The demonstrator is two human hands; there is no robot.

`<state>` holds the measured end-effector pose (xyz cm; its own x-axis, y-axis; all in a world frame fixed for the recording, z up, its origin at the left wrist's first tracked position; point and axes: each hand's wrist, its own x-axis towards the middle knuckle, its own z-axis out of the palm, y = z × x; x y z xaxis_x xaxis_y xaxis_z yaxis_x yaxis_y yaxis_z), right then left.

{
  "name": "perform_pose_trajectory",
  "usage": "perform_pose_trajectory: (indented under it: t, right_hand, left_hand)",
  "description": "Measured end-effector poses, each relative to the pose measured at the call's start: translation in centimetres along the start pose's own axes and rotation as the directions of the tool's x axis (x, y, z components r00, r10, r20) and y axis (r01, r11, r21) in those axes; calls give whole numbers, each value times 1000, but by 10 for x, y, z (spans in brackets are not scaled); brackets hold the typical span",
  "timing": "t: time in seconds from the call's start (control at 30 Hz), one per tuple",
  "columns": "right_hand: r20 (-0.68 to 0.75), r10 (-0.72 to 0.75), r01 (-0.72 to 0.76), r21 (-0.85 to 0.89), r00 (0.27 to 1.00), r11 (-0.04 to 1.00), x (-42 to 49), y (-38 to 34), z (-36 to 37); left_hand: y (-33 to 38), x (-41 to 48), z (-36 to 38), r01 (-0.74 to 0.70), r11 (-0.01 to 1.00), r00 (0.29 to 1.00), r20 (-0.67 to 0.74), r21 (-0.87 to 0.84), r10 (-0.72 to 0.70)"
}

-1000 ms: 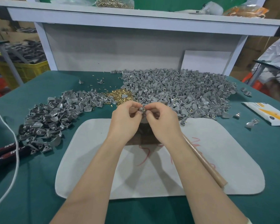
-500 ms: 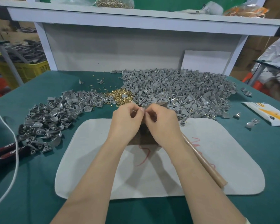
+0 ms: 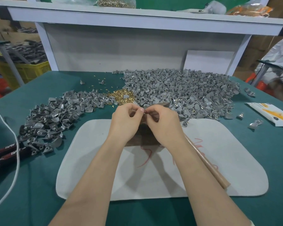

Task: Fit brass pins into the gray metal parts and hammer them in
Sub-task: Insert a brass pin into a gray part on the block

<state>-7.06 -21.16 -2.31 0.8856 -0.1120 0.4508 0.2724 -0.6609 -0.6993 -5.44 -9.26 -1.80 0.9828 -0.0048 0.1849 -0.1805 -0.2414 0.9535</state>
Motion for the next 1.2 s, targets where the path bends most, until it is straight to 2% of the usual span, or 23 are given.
perform_pose_trajectory:
  t: [0.2, 0.4, 0.57, 0.67, 0.8, 0.93, 1.07, 1.2]
  right_hand:
    - [23, 29, -31, 110, 999, 993, 0, -3, -4]
    - [29, 40, -42, 97, 999, 994, 1, -4, -7]
    - [-10, 30, -29, 50, 999, 998, 2, 0, -4]
    - [1, 9, -9, -8, 1000, 1000, 1, 3, -1]
    - [33, -35, 36, -25, 999, 999, 1, 8, -1]
    - [67, -60, 61, -14, 996, 998, 2, 10, -5]
    - [5, -60, 60, -10, 998, 998, 0, 6, -2]
    - [-36, -55, 56, 9, 998, 998, -4, 1, 3]
  left_hand:
    - [3, -1, -2, 6, 994, 1000, -17, -110, -8]
    - [5, -2, -1, 50, 985, 999, 0, -164, -50]
    - [4, -3, 1, 31, 998, 999, -13, -50, -32]
    - [5, -5, 2, -16, 996, 1000, -25, 87, 18]
    - [7, -8, 2, -18, 987, 999, -35, 162, 24]
    - [8, -7, 2, -21, 983, 999, -31, 181, 27]
    - [8, -8, 3, -29, 972, 999, -36, 233, 38]
    - [8, -6, 3, 48, 991, 998, -51, 122, -42]
